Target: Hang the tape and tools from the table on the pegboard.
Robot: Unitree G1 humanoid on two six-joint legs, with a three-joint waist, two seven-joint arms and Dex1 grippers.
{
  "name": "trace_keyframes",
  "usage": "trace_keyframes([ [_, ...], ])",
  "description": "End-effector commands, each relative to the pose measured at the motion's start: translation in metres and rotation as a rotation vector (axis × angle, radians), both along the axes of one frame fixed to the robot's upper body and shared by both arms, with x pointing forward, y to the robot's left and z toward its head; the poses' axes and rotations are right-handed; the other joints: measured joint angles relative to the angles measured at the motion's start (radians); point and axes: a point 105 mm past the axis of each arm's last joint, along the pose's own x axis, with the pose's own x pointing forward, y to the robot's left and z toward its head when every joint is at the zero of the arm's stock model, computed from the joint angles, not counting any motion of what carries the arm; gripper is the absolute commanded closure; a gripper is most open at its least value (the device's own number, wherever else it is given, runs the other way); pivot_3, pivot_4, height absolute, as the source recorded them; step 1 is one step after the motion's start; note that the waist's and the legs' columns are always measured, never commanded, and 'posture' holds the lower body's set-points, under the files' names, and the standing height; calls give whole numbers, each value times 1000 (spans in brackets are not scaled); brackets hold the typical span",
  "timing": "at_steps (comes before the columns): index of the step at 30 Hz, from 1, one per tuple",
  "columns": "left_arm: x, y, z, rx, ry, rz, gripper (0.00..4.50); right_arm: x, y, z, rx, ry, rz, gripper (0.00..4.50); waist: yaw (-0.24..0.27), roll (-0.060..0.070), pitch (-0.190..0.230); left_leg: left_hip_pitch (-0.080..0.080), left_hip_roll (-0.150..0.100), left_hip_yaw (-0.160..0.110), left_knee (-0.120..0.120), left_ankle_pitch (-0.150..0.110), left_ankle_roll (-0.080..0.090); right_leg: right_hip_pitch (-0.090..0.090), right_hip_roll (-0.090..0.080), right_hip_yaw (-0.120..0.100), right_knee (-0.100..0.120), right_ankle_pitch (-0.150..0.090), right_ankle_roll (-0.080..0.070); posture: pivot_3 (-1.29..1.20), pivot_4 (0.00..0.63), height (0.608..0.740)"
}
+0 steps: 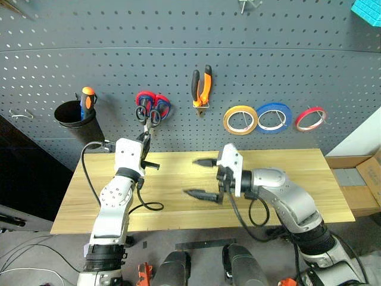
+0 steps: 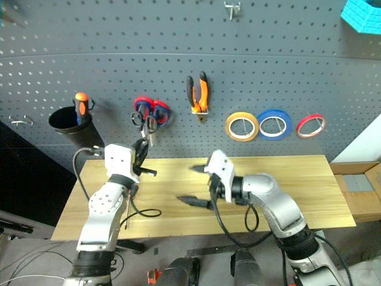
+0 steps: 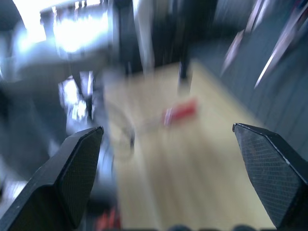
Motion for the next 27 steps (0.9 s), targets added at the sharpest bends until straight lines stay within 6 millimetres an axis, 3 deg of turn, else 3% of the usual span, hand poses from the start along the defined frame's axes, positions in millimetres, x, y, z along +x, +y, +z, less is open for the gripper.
trace_keyframes([
  [1, 7, -8, 1, -17, 9, -26, 4416, 10, -6, 45, 112, -103, -74, 0, 0, 0, -2, 0, 0, 0, 0, 0, 0, 0, 0, 0, 0, 0, 0, -54, 161, 740],
  [10, 17, -22, 3, -53, 10, -50, 4416, 24, 1, 32, -63, -215, -164, 0, 1, 0, -9, 0, 0, 0, 0, 0, 0, -1, 0, 0, 1, 0, 0, -59, 158, 740],
  [13, 21, -28, 11, -46, -4, -52, 4416, 27, 3, 34, -48, -216, -186, 0, 1, 0, -10, 0, 0, 0, 0, 0, 0, 0, 0, 0, 1, 0, 0, -59, 158, 740],
  [19, 27, -24, 20, -83, 3, -9, 4416, 38, 1, 40, 9, -205, -273, 0, 0, 0, -10, 0, 0, 1, 0, 0, 0, -1, 0, 0, 1, 0, 0, -56, 159, 740],
  [27, 31, -11, 11, -81, 76, 59, 4416, 36, 0, 36, 0, -200, -256, 0, -1, 0, -11, 0, 0, 1, 0, 0, 0, -1, 0, 1, 1, 0, 0, -55, 158, 740],
])
